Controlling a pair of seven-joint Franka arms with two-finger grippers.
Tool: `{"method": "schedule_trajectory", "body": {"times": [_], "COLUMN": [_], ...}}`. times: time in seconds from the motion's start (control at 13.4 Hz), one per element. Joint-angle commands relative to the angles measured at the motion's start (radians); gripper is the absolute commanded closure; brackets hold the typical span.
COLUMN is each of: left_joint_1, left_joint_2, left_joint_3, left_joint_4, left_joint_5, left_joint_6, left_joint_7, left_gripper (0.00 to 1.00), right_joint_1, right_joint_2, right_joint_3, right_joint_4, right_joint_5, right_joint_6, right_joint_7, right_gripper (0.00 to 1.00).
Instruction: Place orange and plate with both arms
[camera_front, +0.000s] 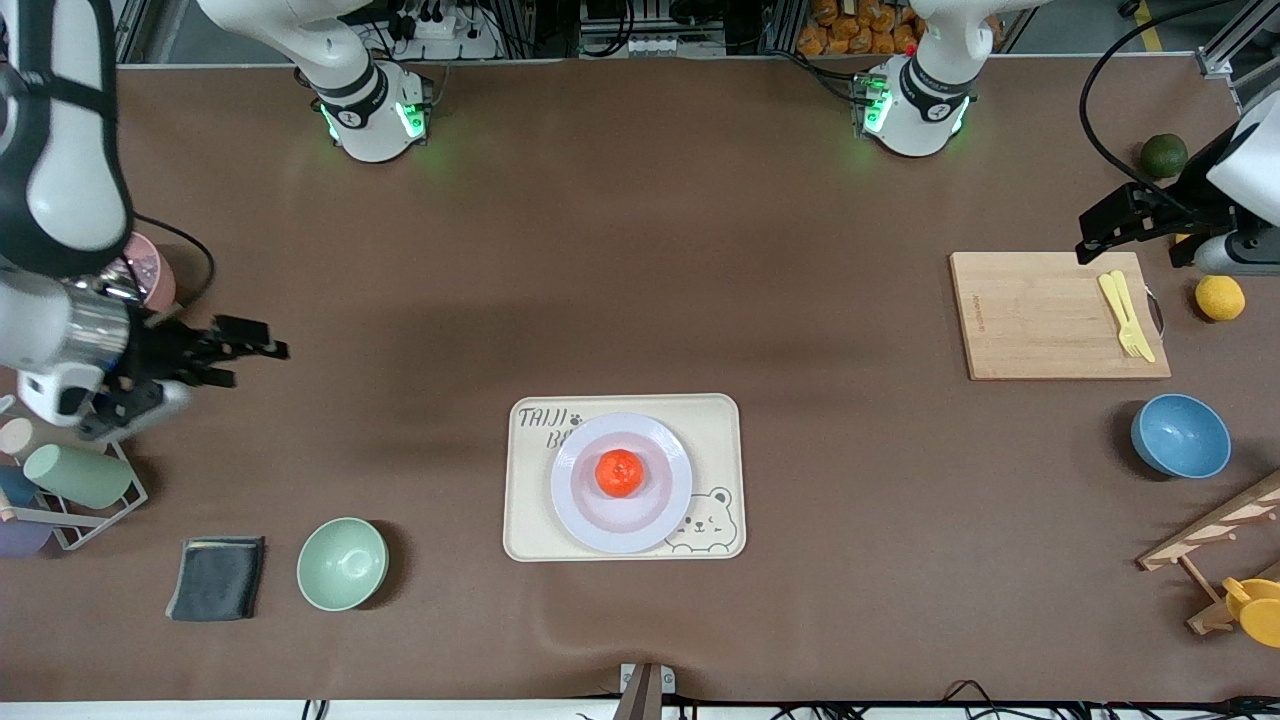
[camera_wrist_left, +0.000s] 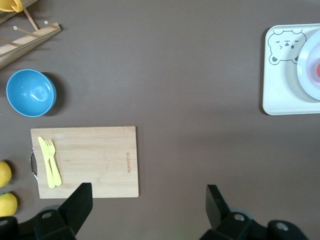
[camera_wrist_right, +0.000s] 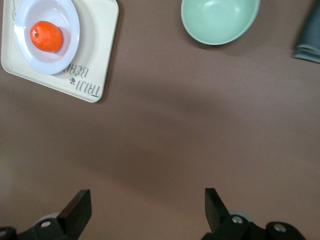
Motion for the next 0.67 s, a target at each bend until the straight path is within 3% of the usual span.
{"method": "schedule_trajectory", "body": {"times": [0.0,0.15,0.3,0.6], "left_joint_1": [0.01,0.01,0.006,0.005], "left_joint_2": [-0.031,-0.031,-0.031,-0.031], "left_joint_3": [-0.003,-0.004,-0.004,-0.004], "left_joint_4": [-0.015,-0.012,-0.012,-0.012], "left_joint_5": [-0.025,-0.025,-0.023,-0.023], "left_joint_6": [-0.025,-0.029,-0.029,-0.031], "left_joint_7": [-0.014,-0.015,-0.018,-0.017], "left_gripper": [0.0,0.0,0.0,0.0], "right_joint_1": [-0.111,-0.182,-0.186,-0.254], "right_joint_2": [-0.11,-0.162,-0.189,-0.225], "right_joint_3": [0.123,0.218,0.235,0.272], "right_joint_4": [-0.016,-0.011,-0.005,0.05], "right_joint_5": [-0.143,-0.216,-0.259,-0.309], "right_joint_6": [-0.042,-0.072,-0.077,-0.082], "right_joint_7": [0.018,0.153,0.282,0.314], "right_gripper": [0.0,0.0,0.0,0.0]}}
